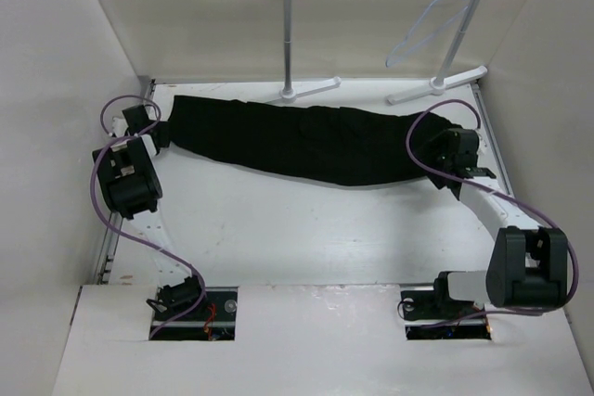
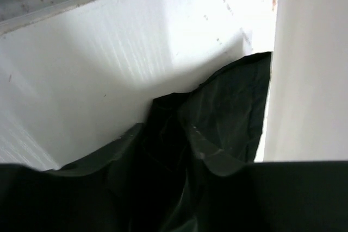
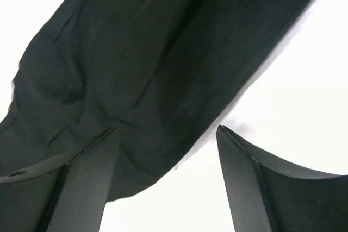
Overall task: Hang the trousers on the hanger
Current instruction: Fold the trousers at the center of the board.
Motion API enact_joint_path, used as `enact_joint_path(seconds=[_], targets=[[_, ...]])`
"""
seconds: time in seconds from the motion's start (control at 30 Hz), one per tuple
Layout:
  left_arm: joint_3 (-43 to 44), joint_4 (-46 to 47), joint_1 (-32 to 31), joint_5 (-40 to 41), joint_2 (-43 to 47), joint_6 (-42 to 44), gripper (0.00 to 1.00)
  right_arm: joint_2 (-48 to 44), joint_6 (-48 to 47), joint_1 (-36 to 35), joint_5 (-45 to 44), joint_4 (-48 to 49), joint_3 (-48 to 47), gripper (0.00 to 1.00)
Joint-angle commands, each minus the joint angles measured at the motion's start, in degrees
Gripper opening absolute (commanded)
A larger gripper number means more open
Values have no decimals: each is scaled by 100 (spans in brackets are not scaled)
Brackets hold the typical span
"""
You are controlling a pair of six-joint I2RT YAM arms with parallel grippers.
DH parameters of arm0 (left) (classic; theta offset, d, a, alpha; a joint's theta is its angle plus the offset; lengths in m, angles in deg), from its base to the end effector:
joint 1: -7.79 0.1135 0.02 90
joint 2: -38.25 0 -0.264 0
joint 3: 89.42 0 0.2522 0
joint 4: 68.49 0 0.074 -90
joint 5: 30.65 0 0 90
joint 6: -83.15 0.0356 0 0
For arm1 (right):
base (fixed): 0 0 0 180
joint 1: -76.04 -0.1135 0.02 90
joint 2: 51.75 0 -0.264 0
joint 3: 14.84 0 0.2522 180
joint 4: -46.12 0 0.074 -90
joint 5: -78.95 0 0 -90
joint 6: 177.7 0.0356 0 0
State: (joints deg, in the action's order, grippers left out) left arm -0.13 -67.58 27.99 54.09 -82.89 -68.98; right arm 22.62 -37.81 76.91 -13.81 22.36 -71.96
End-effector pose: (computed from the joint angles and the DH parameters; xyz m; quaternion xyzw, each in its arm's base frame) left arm 0.4372 0.1574 0.1501 -0.5551 0.6692 -0.2134 0.4455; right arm 0.2723 -0.0059 0.2211 0.3990 0.8177 0.1520 0.3862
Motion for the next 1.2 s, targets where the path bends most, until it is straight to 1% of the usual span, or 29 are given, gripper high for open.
enact_joint_path(seconds=[0.0,0.1,0.2,0.27,0.33,0.37,0.4,0.43,0.5,0.53,0.57,0.6,0.73,0.87,1.0,1.1,1.17], targets=[[173,-141,-82,121,-6,43,26,314,30,400,-295,15,-173,80],[147,-97,-100,191,73,60,13,762,-23,717,-199,121,-480,85],[147,-97,-100,209,187,69,7,1210,-6,1121,-277,182,-762,85],[155,-88,-118,209,319,130,4,1491,99,1385,-312,218,-893,83],[173,-123,-118,279,450,244,1,1825,187,1587,-252,253,-1051,78],[182,-158,-118,349,521,315,0,2001,205,1640,-225,305,-1148,74],[182,-193,-118,411,591,394,0,2177,223,1676,-224,349,-1253,66],[173,-263,-92,498,679,481,0,2292,240,1711,-198,341,-1359,54],[103,-500,-21,735,907,631,0,2494,223,1764,-119,315,-1640,28],[16,-623,49,876,1082,719,0,2547,240,1790,-93,245,-1746,18],[-98,-720,119,1016,1301,789,0,2539,249,1851,-119,148,-1808,11],[-230,-825,172,1174,1556,886,0,2460,249,1904,-171,104,-1808,8],[-757,-1256,260,1929,2479,1202,0,1916,293,2080,-329,33,-1572,6],[-1284,-1642,243,2484,3007,1309,0,1494,477,2089,-348,-107,-1317,6],[-2171,-1889,313,2722,3648,1256,0,1151,592,2054,-286,-187,-843,5],[-2690,-2144,593,2881,4132,1256,0,817,610,2036,-356,-213,-412,4],[-2893,-2214,673,2942,4317,1195,1,571,610,2019,-391,-222,-96,4]])
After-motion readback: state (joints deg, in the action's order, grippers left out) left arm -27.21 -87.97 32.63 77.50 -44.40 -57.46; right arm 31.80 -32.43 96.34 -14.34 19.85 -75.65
